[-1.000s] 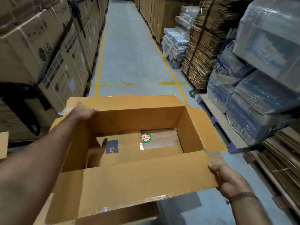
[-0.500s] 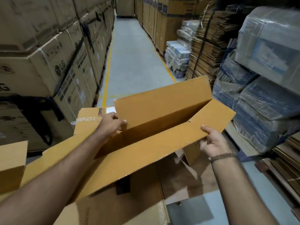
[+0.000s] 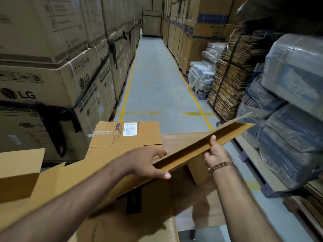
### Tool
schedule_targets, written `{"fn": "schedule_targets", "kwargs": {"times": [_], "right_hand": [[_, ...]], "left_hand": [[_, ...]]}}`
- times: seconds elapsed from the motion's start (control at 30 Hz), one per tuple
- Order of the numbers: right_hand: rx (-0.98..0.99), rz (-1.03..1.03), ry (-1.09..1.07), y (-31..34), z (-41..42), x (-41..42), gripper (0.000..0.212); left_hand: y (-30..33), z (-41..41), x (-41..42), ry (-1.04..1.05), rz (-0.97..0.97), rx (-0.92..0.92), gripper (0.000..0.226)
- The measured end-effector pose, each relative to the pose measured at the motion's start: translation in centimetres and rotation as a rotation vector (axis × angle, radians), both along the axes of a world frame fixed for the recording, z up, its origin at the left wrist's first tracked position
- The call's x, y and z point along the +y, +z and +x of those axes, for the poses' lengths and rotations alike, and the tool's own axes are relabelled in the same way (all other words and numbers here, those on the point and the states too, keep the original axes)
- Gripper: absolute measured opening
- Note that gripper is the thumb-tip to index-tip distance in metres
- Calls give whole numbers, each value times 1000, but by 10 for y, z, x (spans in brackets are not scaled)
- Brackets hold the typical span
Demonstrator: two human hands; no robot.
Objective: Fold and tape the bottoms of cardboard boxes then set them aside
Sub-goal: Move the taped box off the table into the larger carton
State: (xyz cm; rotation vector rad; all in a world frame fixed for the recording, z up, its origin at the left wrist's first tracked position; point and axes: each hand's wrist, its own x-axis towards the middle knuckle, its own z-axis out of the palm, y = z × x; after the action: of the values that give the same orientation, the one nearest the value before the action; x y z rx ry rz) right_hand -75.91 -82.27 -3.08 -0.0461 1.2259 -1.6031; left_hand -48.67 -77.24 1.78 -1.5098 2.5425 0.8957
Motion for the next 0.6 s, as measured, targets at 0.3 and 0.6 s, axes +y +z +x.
{"fn": "schedule_targets", "kwargs": {"times": [0.3,0.6], "right_hand": [[233,67,198,-7,25,-1,57],[576,220,123,-38,34,-6,54]], "left_hand": [[-27,-40,24,-92,-394,-194,30],[-57,0,7,206,-349,-166,92]]}}
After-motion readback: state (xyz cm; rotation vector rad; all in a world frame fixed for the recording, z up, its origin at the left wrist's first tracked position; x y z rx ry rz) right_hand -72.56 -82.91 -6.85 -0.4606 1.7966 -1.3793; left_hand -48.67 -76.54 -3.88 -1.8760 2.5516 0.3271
